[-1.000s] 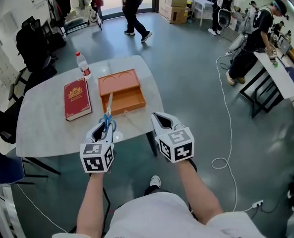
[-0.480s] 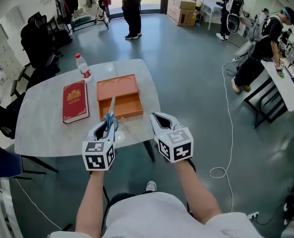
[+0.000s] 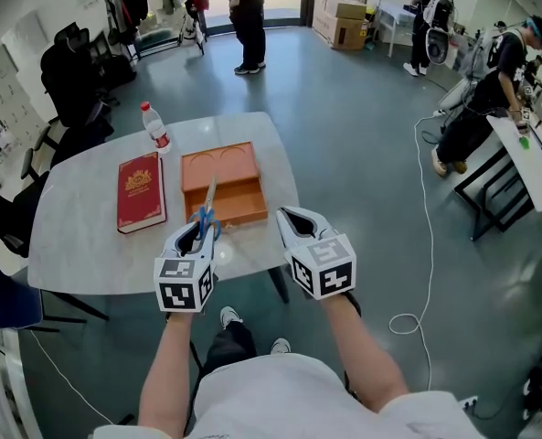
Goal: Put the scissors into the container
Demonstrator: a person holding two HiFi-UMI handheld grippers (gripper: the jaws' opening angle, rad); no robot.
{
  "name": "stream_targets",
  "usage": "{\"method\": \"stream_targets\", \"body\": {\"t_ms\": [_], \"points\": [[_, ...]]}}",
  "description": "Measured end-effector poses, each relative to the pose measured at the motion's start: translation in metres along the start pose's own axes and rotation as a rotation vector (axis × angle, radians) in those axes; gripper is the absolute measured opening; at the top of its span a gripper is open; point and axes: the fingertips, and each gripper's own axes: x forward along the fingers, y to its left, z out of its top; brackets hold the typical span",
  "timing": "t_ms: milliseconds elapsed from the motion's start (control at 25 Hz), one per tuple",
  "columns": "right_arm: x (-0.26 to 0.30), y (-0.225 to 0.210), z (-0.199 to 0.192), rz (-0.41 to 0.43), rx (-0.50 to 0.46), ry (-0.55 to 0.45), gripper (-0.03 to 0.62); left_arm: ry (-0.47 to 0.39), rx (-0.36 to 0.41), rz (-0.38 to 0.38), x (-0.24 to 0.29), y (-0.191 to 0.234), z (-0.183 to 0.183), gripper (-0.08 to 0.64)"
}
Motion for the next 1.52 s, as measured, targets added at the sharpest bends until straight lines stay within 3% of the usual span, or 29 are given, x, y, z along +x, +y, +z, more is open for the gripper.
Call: {"method": "stream_targets", "body": {"t_ms": [400, 840, 1520], "points": [[0.051, -0.013, 0.008, -0.038, 0.011, 0.015, 0.005, 0.040, 0.035, -0.078, 0.047, 0.027, 0.001, 0.081], [0.111, -0.035, 0.012, -0.097, 0.038, 0.037, 0.005, 0.146, 0.151, -0.204, 0.109, 0.053, -0.013, 0.081], [0.151, -0.049, 0.008, -0.159, 0.060, 0.064, 0.005, 0.369, 0.495, -0.404, 0.158, 0.058, -0.049, 0.081]]}}
